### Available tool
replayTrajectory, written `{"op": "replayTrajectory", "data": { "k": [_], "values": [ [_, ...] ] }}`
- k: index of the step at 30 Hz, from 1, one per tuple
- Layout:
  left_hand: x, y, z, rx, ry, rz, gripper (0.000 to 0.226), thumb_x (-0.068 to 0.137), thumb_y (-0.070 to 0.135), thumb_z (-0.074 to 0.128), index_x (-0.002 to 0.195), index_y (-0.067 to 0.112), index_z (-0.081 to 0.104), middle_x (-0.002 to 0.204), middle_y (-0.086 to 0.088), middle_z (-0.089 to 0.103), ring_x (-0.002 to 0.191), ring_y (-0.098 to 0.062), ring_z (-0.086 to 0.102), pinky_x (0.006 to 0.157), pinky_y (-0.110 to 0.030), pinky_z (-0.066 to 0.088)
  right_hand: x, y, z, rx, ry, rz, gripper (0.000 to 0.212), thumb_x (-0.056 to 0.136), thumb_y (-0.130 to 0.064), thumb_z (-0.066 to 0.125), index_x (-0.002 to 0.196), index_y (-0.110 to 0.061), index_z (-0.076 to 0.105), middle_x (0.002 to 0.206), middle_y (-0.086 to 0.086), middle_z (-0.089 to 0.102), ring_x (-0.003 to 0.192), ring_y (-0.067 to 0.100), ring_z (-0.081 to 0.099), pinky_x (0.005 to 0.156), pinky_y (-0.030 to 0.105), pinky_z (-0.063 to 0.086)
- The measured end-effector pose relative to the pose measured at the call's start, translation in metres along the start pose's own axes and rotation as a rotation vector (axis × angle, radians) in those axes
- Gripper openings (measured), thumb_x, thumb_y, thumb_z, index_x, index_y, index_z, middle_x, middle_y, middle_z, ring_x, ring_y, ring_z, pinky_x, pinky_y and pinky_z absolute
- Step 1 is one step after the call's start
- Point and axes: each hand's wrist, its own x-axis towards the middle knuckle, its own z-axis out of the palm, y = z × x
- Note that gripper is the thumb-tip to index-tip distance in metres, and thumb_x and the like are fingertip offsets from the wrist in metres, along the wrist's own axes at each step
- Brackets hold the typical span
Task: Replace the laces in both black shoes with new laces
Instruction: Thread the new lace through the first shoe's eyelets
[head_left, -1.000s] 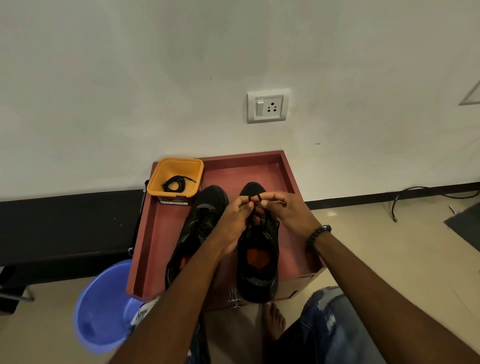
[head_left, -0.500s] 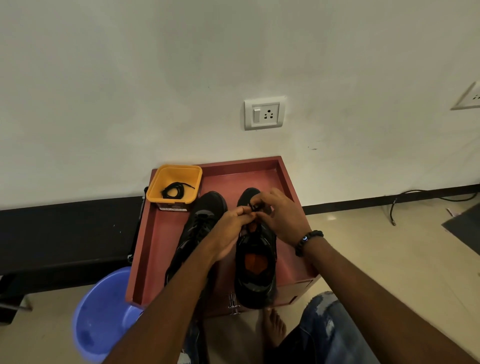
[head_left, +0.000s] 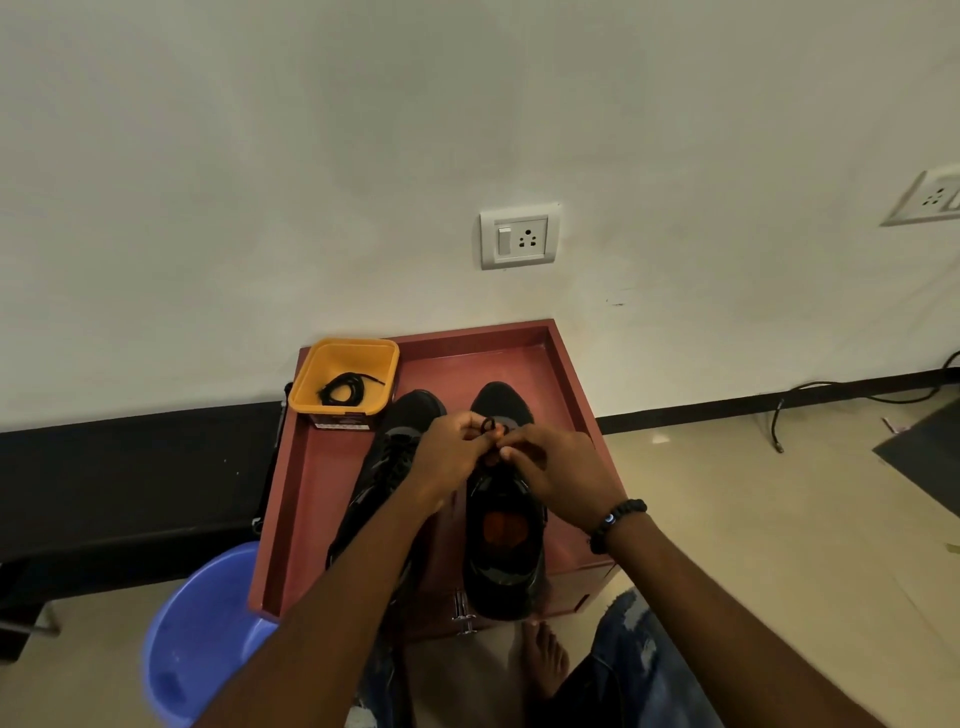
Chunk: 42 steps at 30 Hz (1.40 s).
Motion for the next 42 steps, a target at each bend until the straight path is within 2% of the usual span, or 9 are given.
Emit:
{"op": "replayTrajectory", "data": {
  "k": [3,6,9,12,17,23,29,38,42],
  "values": [
    [-0.005,0.006,-0.007,0.351,0.003,0.234,0.014,0.089,0.017,0.072,0.098,0.015,0.061,0.091,0.000,0.072,0.084,-0.008,0.068,0.078,-0.024,0.054,0.002,0.007,0.002,0.135,0.035,0.127,0.025,0.091,-0.017,0.068,0.113,-0.022,0.057,0.093,-0.009,0.068,0.085,0.000,0.065,0.082,0.019,0.056],
    [-0.012,0.014,-0.006,0.565,-0.041,0.469,0.015,0.089,0.005,0.066,0.099,0.013,0.057,0.088,-0.002,0.068,0.079,-0.012,0.066,0.075,-0.032,0.055,0.008,0.011,0.006,0.026,0.023,0.080,0.024,0.090,-0.023,0.070,0.113,-0.026,0.062,0.091,-0.015,0.057,0.083,-0.001,0.056,0.080,0.018,0.050],
    [-0.019,0.016,-0.005,0.606,-0.012,0.536,0.013,0.093,0.008,0.061,0.100,0.018,0.055,0.086,-0.001,0.067,0.076,-0.013,0.065,0.073,-0.036,0.056,0.009,0.010,0.011,-0.026,0.094,0.026,0.014,0.091,-0.028,0.067,0.104,-0.027,0.061,0.100,-0.011,0.051,0.087,0.004,0.052,0.081,0.018,0.047],
    [-0.027,0.013,0.002,0.546,0.026,0.554,0.011,0.096,0.009,0.058,0.103,0.017,0.061,0.092,0.000,0.068,0.079,-0.009,0.065,0.076,-0.023,0.055,0.003,0.007,0.021,0.027,0.127,0.064,0.010,0.098,-0.024,0.056,0.106,-0.027,0.052,0.095,-0.007,0.058,0.084,0.009,0.059,0.076,0.020,0.050],
    [-0.030,0.008,0.009,0.227,0.237,0.379,0.013,0.089,0.009,0.070,0.094,0.021,0.067,0.093,0.007,0.070,0.088,-0.002,0.066,0.082,-0.015,0.052,0.002,0.004,0.027,0.136,0.171,0.107,0.019,0.099,-0.025,0.055,0.117,-0.029,0.062,0.092,-0.017,0.060,0.082,-0.001,0.059,0.075,0.012,0.046],
    [-0.028,-0.004,-0.001,0.006,0.258,0.099,0.006,0.088,0.020,0.074,0.091,0.017,0.071,0.087,0.003,0.073,0.085,-0.009,0.069,0.074,-0.019,0.054,0.001,0.014,0.013,0.566,0.085,0.219,0.020,0.097,-0.033,0.059,0.112,-0.030,0.072,0.103,-0.006,0.074,0.099,0.011,0.069,0.090,0.028,0.056],
    [-0.039,-0.019,-0.010,0.085,0.233,-0.120,0.012,0.093,0.026,0.067,0.092,0.014,0.068,0.093,0.001,0.070,0.090,-0.013,0.066,0.070,-0.020,0.046,0.001,0.026,0.009,0.707,0.327,0.548,0.008,0.088,-0.013,0.072,0.093,-0.018,0.076,0.087,-0.001,0.076,0.081,0.010,0.074,0.069,0.019,0.058],
    [-0.042,-0.022,-0.030,0.406,0.188,-0.200,0.016,0.100,0.018,0.054,0.092,0.005,0.053,0.084,-0.015,0.069,0.058,-0.016,0.065,0.049,-0.018,0.046,-0.003,0.051,0.010,0.555,0.435,0.727,0.017,0.079,-0.012,0.078,0.073,-0.028,0.073,0.078,-0.003,0.075,0.077,0.018,0.073,0.083,0.041,0.060],
    [-0.036,-0.037,-0.033,0.493,0.192,-0.195,0.013,0.097,0.017,0.054,0.087,0.010,0.048,0.086,-0.016,0.066,0.072,-0.029,0.069,0.067,-0.046,0.059,-0.006,0.050,0.007,0.500,0.444,0.724,0.019,0.078,-0.008,0.076,0.075,-0.027,0.075,0.086,-0.003,0.075,0.085,0.020,0.071,0.085,0.039,0.059]
  ]
}}
